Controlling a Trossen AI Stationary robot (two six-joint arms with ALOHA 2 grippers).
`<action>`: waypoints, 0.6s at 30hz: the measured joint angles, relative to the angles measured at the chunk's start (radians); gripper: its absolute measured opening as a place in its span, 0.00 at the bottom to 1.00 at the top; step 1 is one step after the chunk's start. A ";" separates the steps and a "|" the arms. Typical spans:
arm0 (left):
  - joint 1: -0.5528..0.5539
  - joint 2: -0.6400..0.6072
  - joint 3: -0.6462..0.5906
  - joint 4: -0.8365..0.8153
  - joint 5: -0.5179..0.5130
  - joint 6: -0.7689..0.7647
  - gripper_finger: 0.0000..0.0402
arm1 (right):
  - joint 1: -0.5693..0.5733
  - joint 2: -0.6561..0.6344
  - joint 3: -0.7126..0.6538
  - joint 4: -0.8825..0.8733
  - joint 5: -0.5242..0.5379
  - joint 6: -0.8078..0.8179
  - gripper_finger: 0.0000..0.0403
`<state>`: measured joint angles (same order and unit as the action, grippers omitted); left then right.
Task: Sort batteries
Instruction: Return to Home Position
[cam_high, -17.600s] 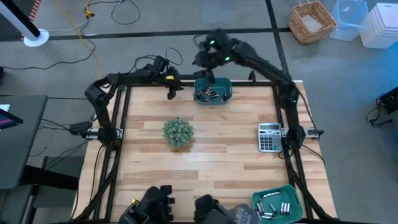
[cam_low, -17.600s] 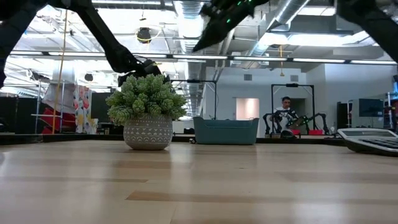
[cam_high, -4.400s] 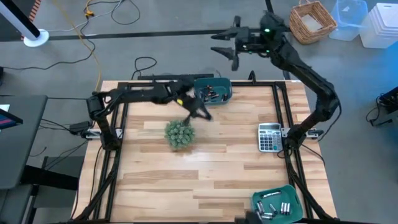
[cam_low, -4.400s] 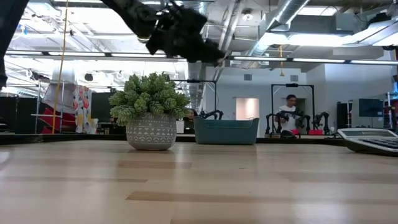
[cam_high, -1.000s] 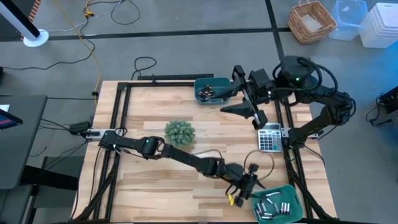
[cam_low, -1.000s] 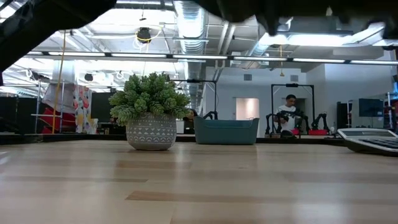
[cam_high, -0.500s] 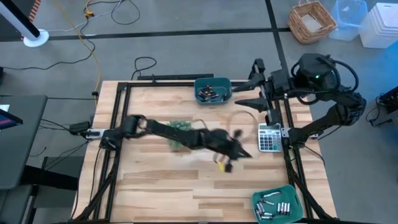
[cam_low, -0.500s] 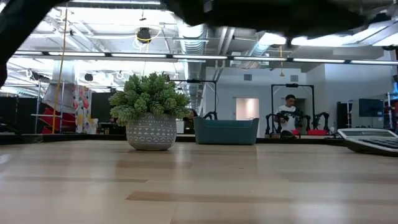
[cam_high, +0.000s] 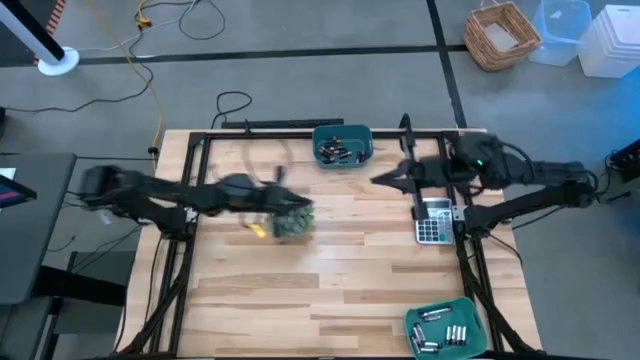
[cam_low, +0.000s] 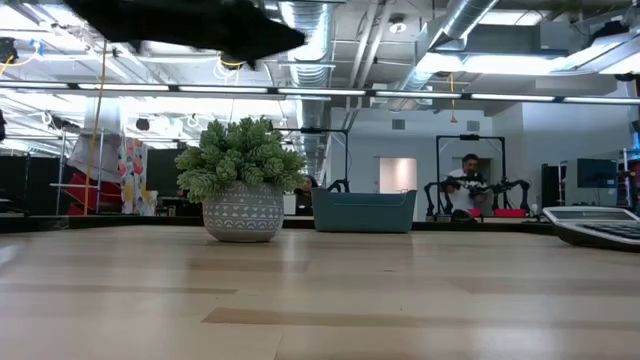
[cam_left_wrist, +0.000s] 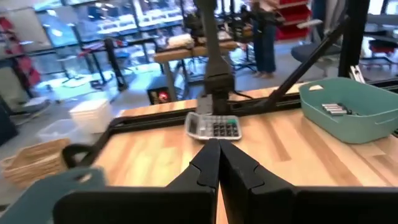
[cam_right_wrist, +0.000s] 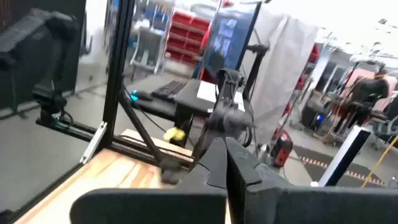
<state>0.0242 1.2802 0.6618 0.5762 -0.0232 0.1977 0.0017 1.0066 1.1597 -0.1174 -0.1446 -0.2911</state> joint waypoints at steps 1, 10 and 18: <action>0.000 -0.068 -0.051 -0.013 -0.010 -0.002 0.00 | 0.000 -0.051 -0.086 0.050 0.013 0.010 0.02; -0.004 -0.577 -0.366 -0.148 -0.125 -0.069 0.00 | -0.004 -0.535 -0.716 0.228 0.120 0.207 0.00; -0.004 -0.821 -0.504 -0.245 -0.150 -0.082 0.00 | -0.005 -0.825 -1.038 0.294 0.179 0.268 0.00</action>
<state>0.0200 0.4592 0.1576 0.3316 -0.1729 0.1155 -0.0029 0.1813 0.1221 0.1763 0.0346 -0.0227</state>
